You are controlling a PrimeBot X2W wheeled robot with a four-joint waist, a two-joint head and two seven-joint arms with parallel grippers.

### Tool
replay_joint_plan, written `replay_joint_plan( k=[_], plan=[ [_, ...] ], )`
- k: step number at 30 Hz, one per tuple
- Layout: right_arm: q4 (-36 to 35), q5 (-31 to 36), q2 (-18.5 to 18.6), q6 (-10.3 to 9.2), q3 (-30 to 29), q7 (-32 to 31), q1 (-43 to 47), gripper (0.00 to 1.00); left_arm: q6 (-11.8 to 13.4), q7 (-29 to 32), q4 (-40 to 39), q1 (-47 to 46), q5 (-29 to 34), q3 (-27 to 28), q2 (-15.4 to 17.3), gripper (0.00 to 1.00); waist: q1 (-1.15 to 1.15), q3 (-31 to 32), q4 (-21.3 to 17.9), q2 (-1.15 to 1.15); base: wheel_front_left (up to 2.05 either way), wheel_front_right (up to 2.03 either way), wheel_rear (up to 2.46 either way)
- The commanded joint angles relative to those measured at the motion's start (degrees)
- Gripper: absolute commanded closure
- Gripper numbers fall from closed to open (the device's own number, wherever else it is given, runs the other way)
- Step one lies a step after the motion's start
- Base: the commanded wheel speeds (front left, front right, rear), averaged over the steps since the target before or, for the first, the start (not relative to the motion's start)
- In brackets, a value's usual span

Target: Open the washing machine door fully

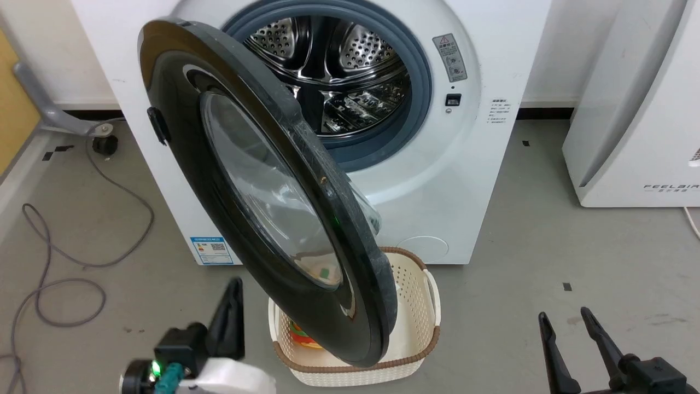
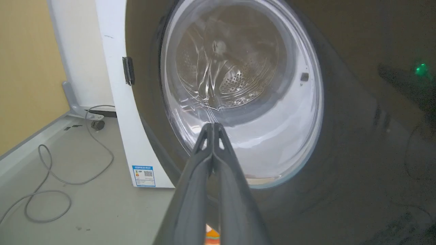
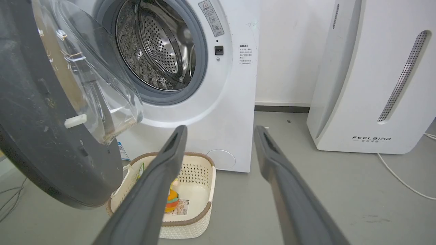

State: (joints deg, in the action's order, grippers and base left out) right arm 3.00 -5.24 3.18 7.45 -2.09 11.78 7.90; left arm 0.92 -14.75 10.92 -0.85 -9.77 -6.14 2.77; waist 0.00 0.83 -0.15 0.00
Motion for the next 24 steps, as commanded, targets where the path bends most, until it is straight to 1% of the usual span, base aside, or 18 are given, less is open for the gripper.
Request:
replay_joint_plan(
  k=[1, 4, 6, 7, 14, 20, 24],
  plan=[
    [0.18, -0.52, -0.3, 0.03, 0.01, 0.48, -0.35, 0.0, 0.5, -0.25, -2.54, -0.93, 0.3, 0.28, 0.1, 1.0, 0.0, -0.09, 0.12, 0.0, 0.0, 0.0, 0.0],
    [0.4, -0.7, -0.3, 0.03, -0.09, 0.61, -0.34, 0.0, 0.9, -0.25, -8.13, -2.31, 1.16, 0.52, 0.1, 1.0, 0.0, -0.2, 0.44, 0.0, 0.0, 0.0, 0.0],
    [0.59, -0.84, -0.3, 0.03, -0.17, 0.68, -0.38, 0.0, 0.75, -0.25, -12.16, -3.63, 2.01, 0.66, 0.1, 1.0, 0.0, -0.25, 0.62, 0.0, 0.0, 0.0, 0.0],
    [0.59, -0.84, -0.3, 0.03, -0.17, 0.68, -0.38, 0.0, 0.75, -0.25, -12.16, -3.63, 2.01, 0.66, 0.1, 1.0, 0.0, -0.25, 0.62, 0.0, 0.0, 0.0, 0.0],
    [1.19, -1.05, -0.3, 0.03, -0.21, 0.86, -0.72, 0.0, 0.22, -0.25, -25.49, -10.09, 4.75, -0.9, 0.1, 1.0, 0.0, -0.22, 0.96, 0.0, 0.0, 0.0, 0.0],
    [1.7, -1.26, -0.3, 0.03, -0.08, 0.87, -1.15, 0.0, 0.53, -0.25, -32.45, -15.55, 6.01, -5.49, 0.1, 1.0, 0.0, -0.23, 0.59, 0.0, 0.0, 0.0, 0.0],
    [2.01, -1.34, -0.3, 0.03, -0.25, 0.85, -1.09, 0.0, 0.47, -0.25, -34.41, -17.57, 6.54, -10.95, 0.1, 1.0, 0.0, -0.24, 0.26, 0.0, 0.0, 0.0, 0.0]
  ],
)
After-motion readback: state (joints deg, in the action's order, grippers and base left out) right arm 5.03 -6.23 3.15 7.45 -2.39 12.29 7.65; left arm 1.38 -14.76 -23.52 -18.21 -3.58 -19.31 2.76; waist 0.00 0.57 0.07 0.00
